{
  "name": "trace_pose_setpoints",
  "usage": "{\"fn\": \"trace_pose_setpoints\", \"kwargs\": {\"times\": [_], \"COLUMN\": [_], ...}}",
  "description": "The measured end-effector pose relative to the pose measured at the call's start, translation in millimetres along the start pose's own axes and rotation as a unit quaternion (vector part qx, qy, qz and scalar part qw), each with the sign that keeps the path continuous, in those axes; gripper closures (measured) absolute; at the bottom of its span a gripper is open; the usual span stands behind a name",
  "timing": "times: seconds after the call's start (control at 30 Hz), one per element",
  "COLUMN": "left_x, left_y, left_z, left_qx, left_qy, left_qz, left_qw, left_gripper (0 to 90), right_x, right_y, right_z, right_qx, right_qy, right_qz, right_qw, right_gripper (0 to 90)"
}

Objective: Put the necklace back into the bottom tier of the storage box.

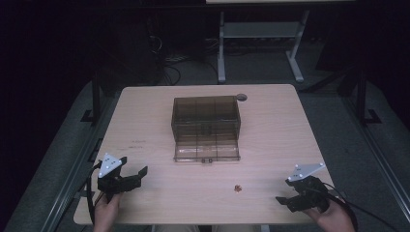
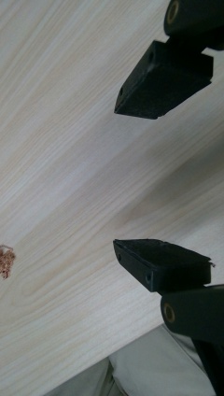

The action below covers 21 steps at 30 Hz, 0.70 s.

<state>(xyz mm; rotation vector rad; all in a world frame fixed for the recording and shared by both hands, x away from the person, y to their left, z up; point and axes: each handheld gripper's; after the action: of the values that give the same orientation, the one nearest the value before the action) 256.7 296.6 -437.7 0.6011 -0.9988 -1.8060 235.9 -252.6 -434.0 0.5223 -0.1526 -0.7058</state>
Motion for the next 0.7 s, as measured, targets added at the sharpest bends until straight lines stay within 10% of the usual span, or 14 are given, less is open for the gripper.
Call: {"fn": "trace_pose_setpoints", "kwargs": {"times": [0.7], "left_x": [0.7], "left_y": [-0.7], "left_z": [0.8], "left_qx": [-0.002], "left_qy": [-0.002], "left_qz": [-0.006], "left_qw": [1.0000], "left_gripper": [13.0], "right_x": [-15.4], "right_y": [25.1], "right_z": [-5.8], "right_qx": [-0.012], "right_qy": [0.021], "right_qz": [0.028], "right_qw": [0.9993], "right_gripper": [25.6]}}
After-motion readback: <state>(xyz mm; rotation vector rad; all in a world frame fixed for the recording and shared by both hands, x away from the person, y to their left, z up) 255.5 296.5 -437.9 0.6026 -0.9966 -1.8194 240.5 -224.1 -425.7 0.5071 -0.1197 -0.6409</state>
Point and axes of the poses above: each handheld gripper's, and its own axes: z roughly backward along the jaws, y roughly out of its top, x roughly to its right, and after that the axes turned 3 degrees about -x, right-handed
